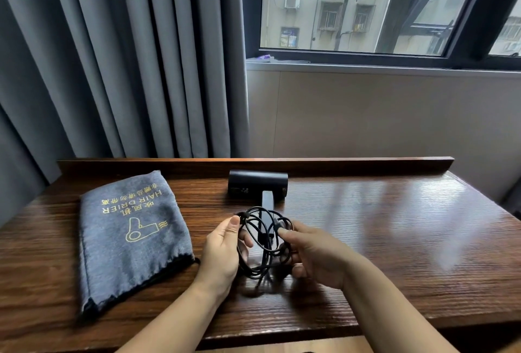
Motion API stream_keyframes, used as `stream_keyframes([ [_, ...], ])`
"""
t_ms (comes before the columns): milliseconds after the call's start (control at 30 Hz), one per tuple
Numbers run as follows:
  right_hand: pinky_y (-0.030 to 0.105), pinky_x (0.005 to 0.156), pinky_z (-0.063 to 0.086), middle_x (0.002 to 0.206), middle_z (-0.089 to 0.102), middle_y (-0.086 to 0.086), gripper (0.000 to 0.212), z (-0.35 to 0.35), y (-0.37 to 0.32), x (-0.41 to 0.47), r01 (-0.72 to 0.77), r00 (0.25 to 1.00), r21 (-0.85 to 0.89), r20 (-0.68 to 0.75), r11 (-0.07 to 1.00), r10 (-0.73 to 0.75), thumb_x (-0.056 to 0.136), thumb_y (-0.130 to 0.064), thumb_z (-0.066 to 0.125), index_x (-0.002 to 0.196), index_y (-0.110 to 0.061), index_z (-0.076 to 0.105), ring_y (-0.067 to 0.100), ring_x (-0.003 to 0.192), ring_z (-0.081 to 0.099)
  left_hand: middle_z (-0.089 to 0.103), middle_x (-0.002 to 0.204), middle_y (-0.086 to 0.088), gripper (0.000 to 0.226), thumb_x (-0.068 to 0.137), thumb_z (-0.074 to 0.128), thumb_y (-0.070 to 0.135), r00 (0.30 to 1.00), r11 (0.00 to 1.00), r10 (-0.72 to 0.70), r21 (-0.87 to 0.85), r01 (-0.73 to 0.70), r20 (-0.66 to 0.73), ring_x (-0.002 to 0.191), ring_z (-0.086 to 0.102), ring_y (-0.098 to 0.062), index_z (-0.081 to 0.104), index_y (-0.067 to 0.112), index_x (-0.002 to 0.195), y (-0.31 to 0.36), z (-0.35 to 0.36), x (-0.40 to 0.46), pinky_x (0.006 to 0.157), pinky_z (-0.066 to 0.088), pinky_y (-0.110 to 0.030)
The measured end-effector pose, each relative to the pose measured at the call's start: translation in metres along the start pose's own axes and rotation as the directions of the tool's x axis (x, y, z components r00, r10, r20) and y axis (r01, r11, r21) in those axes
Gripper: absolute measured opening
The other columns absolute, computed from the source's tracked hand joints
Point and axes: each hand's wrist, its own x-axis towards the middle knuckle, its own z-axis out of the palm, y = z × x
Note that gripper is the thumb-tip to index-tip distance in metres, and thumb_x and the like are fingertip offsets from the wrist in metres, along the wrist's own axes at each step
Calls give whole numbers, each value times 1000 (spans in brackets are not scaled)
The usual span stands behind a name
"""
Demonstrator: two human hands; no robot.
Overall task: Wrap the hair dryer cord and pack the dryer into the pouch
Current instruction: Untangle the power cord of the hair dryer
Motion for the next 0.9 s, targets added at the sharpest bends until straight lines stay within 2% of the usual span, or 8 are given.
stream_keyframes([
  [133, 23, 45, 39, 95, 57, 2, 34, 9, 7, -1, 59, 993, -193, -91, 979, -78, 90, -39, 66, 118, -24, 53, 15, 75, 52, 53, 59, -3, 40, 105, 39, 23, 999, 998, -32, -50, 32, 0, 42, 44, -12, 52, -11, 90, -1, 1, 1, 38, 36, -23],
  [333, 26, 39, 35, 76, 55, 2, 28, 21, 17, -4, 145, 960, -429, -159, 892, -232, 89, -49, 62, 102, -30, 47, 12, 48, 46, 43, 57, -1, 34, 106, 37, 22, 998, 995, -44, -91, 39, -55, 38, 38, -13, 46, 5, 78, 0, 1, 2, 38, 35, -21],
  [433, 28, 40, 38, 79, 52, 6, 30, 22, 21, -7, 181, 930, -324, -251, 929, -268, 90, -35, 66, 109, -23, 47, 12, 44, 45, 42, 59, -1, 29, 106, 36, 21, 991, 989, -66, -139, 50, -113, 38, 39, -13, 50, 6, 85, 1, 0, 4, 39, 37, -20],
  [533, 28, 46, 46, 79, 56, 13, 29, 21, 29, -13, 271, 891, -2, -377, 963, -252, 94, -13, 62, 117, -12, 45, 14, 50, 51, 43, 63, -2, 22, 106, 37, 20, 983, 977, -110, -196, 79, -149, 38, 42, -12, 54, 7, 103, 4, -2, 6, 39, 39, -19],
  [667, 35, 65, 57, 91, 58, 17, 21, 19, 32, -23, 418, 875, 315, -392, 852, -285, 94, -2, 56, 111, -12, 50, 20, 62, 60, 46, 63, -3, 24, 105, 39, 21, 986, 974, -134, -196, 113, -97, 42, 45, -13, 51, 10, 88, 8, 0, 3, 40, 40, -20],
  [733, 40, 76, 59, 102, 55, 20, 23, 22, 31, -27, 472, 852, 214, -359, 855, -380, 92, -2, 59, 112, -13, 54, 26, 70, 64, 51, 62, -3, 27, 105, 39, 22, 984, 968, -165, -201, 148, -71, 44, 47, -13, 51, 10, 84, 10, 0, 2, 37, 37, -21],
  [800, 36, 80, 59, 109, 57, 20, 27, 27, 31, -27, 516, 808, -55, -301, 855, -507, 93, -2, 59, 111, -23, 59, 25, 78, 70, 55, 63, -5, 28, 105, 40, 24, 987, 981, -145, -139, 135, -64, 49, 48, -17, 55, 8, 86, 9, 1, 0, 44, 37, -25],
  [900, 26, 79, 56, 109, 64, -6, 48, 30, 29, -22, 518, 726, -533, -140, 670, -673, 92, -4, 62, 112, -48, 57, 17, 88, 71, 61, 67, -9, 33, 105, 41, 25, 997, 997, -71, -46, 69, -35, 69, 49, -29, 61, 7, 85, 7, 6, -4, 67, 40, -43],
])
